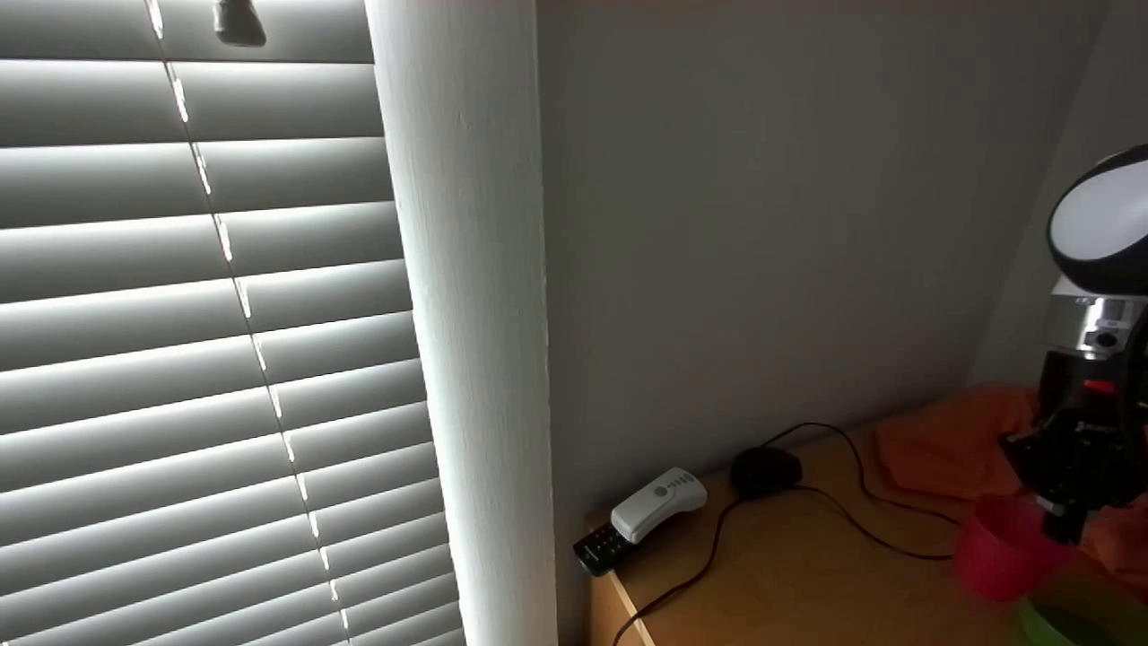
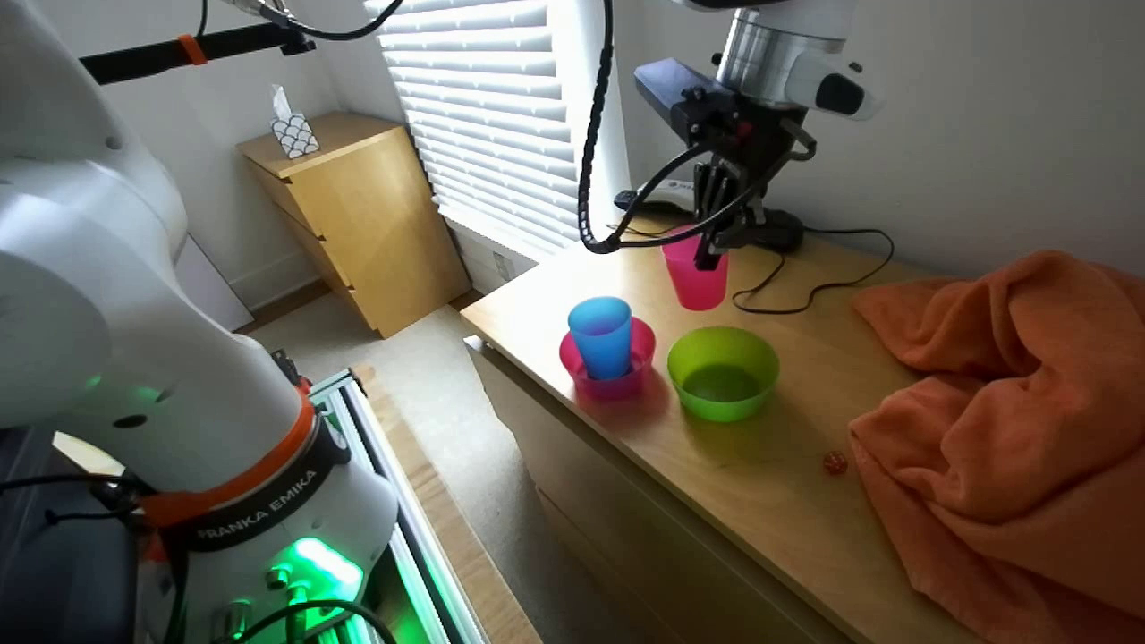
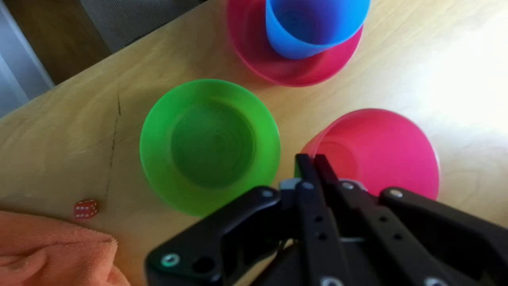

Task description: Put the pink cup on the cabinet then place the blue cup in the pink bowl and put the pink cup in the green bowl

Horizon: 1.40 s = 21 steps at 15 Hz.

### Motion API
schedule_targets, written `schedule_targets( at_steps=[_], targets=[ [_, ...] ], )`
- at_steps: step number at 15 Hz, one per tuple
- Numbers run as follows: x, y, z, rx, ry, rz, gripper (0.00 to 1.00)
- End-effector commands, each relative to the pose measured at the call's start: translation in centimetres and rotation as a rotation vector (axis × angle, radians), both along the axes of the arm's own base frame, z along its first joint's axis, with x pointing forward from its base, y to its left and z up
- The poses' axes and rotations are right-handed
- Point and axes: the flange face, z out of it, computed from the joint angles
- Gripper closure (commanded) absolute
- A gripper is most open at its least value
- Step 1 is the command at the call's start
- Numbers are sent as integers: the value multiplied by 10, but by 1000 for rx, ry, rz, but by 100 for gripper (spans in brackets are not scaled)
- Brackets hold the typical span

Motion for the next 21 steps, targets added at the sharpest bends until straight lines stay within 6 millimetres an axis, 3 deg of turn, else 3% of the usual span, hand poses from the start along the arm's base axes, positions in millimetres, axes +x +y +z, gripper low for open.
schedule_targets(
  at_steps=[1, 4, 7, 13, 21],
  targets=[
    [-35, -29, 29, 47, -55, -43, 99],
    [-50, -54, 35, 37, -52, -57, 99],
    [-57, -65, 20, 38, -17, -48, 99],
    [-59, -74, -17, 16, 46, -62, 99],
    [-54, -80, -43, 20, 108, -197, 99]
  ],
)
